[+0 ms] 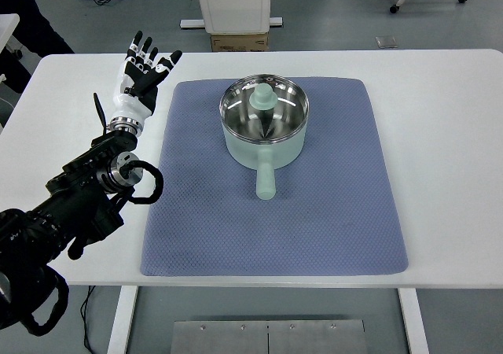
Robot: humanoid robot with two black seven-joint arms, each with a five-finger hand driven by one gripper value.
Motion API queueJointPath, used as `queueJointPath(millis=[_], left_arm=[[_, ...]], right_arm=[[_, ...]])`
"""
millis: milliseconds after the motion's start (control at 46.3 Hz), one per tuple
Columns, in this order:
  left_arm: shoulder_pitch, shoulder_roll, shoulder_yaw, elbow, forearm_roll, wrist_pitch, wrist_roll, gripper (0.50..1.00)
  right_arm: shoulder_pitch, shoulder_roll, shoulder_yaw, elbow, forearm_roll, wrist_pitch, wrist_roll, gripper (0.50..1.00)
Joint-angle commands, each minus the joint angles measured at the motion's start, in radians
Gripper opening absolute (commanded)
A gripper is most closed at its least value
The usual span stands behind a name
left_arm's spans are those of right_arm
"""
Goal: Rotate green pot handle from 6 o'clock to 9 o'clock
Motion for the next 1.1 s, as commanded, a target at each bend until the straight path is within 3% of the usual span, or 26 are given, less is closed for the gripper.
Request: queueJointPath(millis=[0,151,712,885,1079], left_arm=[[-0.009,0.0,-0.001,0.0,0.132,0.002,0.0,1.0],[-0.003,0.0,0.001,0.002,0.284,0.011,0.0,1.0],[-0.042,0.0,0.018,-0.005,0.396,0.006,-0.01,1.0],[-0.074,0.071,0.027,-0.017,0.519,-0.001,-0.014,1.0],[-0.094,0.146,0.038,-0.106,0.593,-0.023,-0.015,1.0]], right_arm=[[0.0,0.0,0.003,0.0,0.0,0.0,0.0,1.0],[0.0,0.0,0.0,0.0,0.0,0.0,0.0,1.0],[0.0,0.0,0.0,0.0,0.0,0.0,0.0,1.0],[0.0,0.0,0.0,0.0,0.0,0.0,0.0,1.0],[0.0,0.0,0.003,0.0,0.0,0.0,0.0,1.0]])
